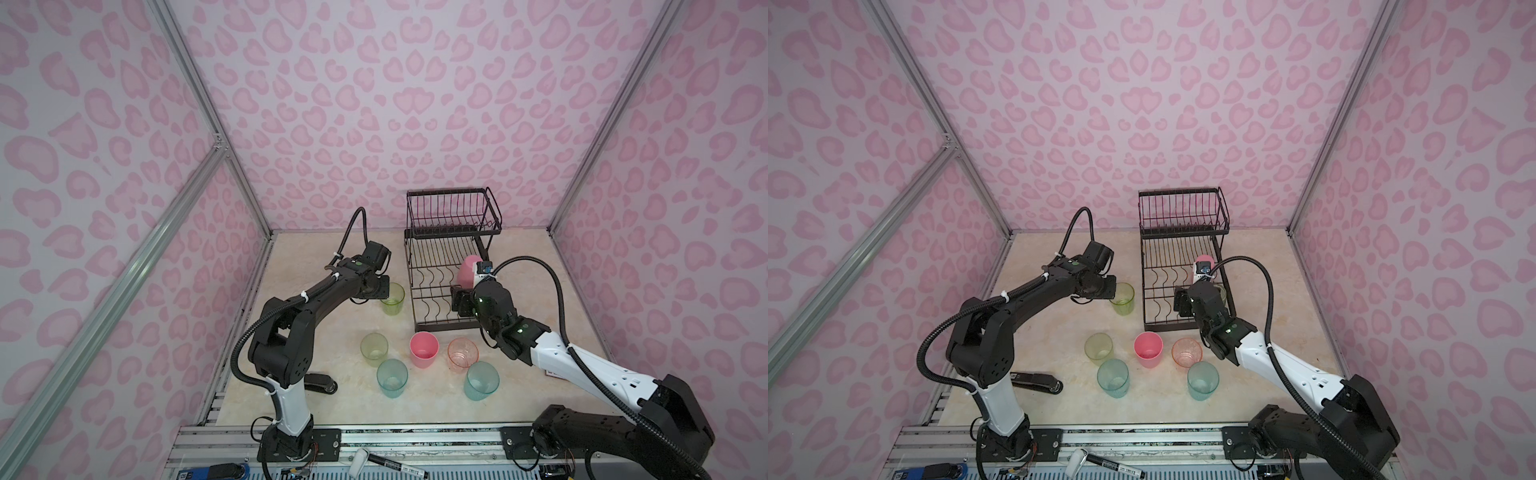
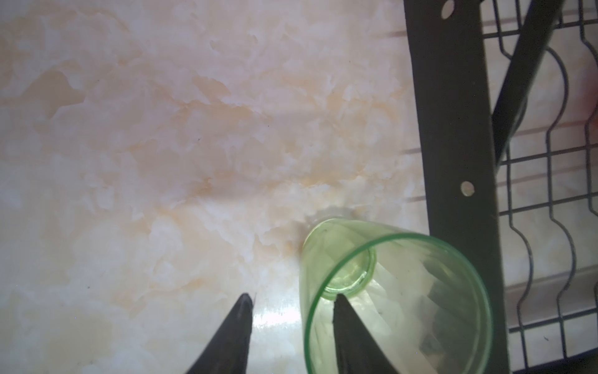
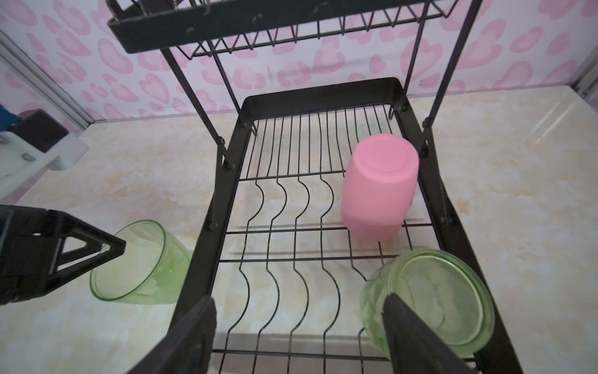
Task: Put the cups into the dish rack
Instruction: 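Grasp the lime green cup with the left gripper while the right withdraws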
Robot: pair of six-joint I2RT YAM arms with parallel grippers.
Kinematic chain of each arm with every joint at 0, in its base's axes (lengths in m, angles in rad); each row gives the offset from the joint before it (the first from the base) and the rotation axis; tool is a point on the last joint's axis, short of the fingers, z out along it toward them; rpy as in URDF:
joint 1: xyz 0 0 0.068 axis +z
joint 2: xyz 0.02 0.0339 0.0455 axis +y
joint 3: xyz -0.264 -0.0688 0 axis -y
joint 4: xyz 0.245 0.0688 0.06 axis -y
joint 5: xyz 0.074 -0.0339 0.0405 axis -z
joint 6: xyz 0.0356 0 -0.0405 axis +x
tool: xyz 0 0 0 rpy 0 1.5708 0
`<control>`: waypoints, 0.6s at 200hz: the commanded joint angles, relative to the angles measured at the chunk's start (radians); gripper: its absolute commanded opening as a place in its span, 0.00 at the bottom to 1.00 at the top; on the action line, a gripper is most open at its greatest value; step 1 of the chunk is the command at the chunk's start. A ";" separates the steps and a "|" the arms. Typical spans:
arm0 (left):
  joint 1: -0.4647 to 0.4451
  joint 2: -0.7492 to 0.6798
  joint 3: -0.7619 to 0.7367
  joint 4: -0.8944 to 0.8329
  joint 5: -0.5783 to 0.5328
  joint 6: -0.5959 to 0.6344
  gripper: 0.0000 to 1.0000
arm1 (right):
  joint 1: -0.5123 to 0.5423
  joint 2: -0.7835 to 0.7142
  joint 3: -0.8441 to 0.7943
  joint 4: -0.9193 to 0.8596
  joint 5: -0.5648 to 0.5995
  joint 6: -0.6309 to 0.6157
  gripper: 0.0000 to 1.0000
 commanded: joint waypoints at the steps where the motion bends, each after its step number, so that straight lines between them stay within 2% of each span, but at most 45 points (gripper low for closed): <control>1: -0.004 0.029 0.027 -0.021 -0.001 0.020 0.37 | 0.007 0.004 0.040 -0.089 -0.053 -0.014 0.80; 14: -0.005 0.039 0.032 -0.020 0.004 0.022 0.25 | 0.013 0.012 0.075 -0.125 -0.062 -0.012 0.80; 49: -0.005 0.034 0.027 -0.007 0.035 0.017 0.04 | 0.021 0.043 0.150 -0.197 -0.093 -0.014 0.80; 98: 0.050 -0.070 -0.013 0.047 0.130 -0.013 0.03 | 0.025 0.069 0.217 -0.230 -0.116 0.004 0.80; 120: 0.094 -0.127 -0.035 0.073 0.208 -0.035 0.03 | 0.025 0.091 0.260 -0.256 -0.142 0.024 0.81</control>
